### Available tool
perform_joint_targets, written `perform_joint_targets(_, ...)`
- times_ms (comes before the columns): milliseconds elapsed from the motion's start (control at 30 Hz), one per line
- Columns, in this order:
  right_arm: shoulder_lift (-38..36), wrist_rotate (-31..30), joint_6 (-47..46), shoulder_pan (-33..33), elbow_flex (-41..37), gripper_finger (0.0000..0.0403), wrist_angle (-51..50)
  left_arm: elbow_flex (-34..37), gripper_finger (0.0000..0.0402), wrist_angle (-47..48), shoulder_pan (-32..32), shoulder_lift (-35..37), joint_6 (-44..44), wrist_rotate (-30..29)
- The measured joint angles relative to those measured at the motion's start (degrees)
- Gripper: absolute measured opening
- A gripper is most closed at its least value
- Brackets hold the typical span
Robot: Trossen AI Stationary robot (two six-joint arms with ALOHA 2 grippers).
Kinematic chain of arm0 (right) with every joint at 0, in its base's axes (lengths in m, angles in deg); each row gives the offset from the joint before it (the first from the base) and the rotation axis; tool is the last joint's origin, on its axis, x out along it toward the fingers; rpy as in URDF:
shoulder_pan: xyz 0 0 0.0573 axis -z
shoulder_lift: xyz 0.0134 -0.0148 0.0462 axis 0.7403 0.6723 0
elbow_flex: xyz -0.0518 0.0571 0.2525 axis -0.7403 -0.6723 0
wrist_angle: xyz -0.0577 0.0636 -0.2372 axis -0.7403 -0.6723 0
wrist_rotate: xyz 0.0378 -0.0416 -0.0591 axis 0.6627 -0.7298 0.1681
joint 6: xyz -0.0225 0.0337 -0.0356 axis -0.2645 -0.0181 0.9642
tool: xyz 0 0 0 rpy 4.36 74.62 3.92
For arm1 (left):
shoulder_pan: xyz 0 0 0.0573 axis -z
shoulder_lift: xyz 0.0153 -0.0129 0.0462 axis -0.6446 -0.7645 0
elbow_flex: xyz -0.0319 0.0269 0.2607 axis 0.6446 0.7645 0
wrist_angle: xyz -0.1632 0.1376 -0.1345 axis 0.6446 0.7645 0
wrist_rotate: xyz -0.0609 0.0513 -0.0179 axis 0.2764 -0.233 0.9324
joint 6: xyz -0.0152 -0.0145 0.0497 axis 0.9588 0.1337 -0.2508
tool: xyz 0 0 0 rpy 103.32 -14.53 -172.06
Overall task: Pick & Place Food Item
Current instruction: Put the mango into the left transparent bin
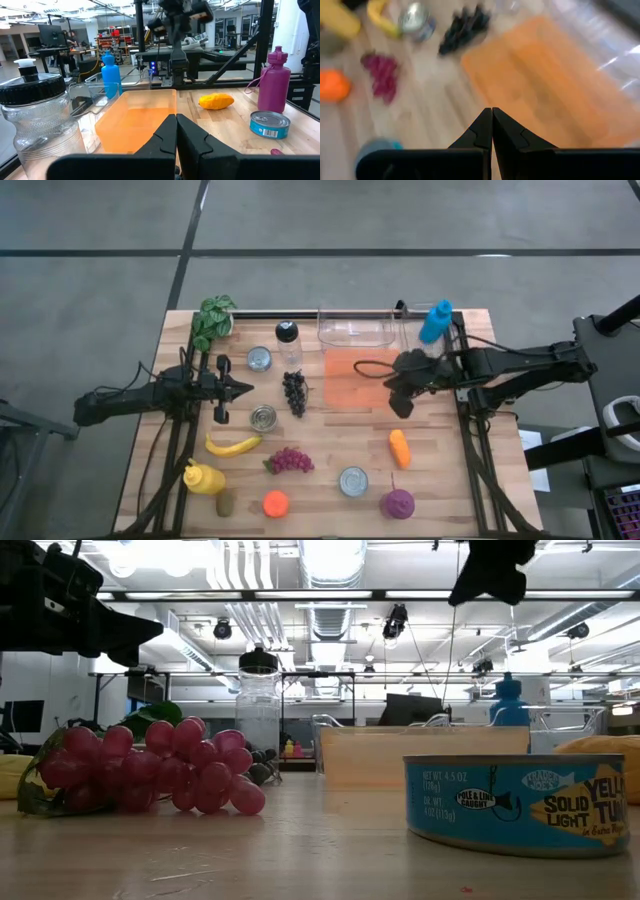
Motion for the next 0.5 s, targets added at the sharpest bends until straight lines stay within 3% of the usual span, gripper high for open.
perform_joint_targets(500, 6.8, 2.5, -0.2, -1.1, -0.1, 0.0008, -4.4, 0.0, 0.0006, 0.0, 0.0, 0.0, 0.0, 0.0)
